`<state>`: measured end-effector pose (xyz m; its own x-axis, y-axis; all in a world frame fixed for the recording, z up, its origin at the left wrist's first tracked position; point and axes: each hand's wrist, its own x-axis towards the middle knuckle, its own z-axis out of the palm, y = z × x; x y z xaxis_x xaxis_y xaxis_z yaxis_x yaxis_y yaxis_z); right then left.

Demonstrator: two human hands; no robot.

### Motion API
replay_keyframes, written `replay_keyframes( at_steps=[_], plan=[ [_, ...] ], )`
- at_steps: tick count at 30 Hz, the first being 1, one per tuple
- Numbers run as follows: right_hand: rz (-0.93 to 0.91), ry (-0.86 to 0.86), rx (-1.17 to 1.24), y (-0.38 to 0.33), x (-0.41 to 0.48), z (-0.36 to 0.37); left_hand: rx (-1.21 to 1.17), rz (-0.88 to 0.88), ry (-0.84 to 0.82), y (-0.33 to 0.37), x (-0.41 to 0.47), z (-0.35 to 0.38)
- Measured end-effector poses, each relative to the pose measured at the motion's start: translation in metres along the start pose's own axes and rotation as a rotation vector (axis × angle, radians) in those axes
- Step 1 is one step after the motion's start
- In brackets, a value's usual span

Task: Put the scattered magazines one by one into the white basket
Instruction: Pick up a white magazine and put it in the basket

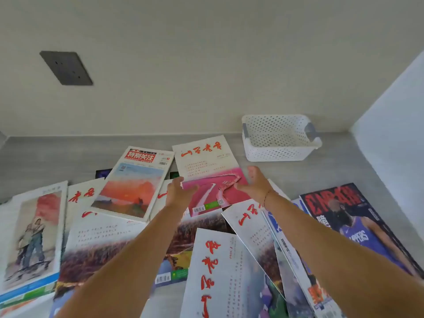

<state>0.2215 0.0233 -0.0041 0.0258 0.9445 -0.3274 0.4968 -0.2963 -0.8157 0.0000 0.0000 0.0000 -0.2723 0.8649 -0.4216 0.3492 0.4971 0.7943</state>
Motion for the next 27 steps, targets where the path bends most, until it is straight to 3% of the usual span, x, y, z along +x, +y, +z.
replay_keyframes(
  at_steps=[3, 11, 15, 20, 27],
  plan=[
    [0.048, -0.055, -0.077, 0.001, 0.019, 0.0, -0.072, -0.101, 0.033, 0.002, 0.012, 0.005],
    [0.145, -0.049, 0.045, 0.023, 0.054, 0.011, -0.26, -0.273, 0.055, -0.006, 0.039, 0.016],
    [0.169, -0.13, 0.053, 0.025, 0.063, 0.004, -0.283, -0.344, 0.03, -0.01, 0.049, 0.014],
    [0.112, -0.16, 0.125, 0.014, 0.059, -0.001, -0.222, -0.236, 0.033, -0.006, 0.041, 0.009],
    [-0.049, -0.073, 0.297, -0.013, 0.049, -0.037, -0.452, -0.027, -0.012, 0.026, 0.02, -0.019]
  ],
)
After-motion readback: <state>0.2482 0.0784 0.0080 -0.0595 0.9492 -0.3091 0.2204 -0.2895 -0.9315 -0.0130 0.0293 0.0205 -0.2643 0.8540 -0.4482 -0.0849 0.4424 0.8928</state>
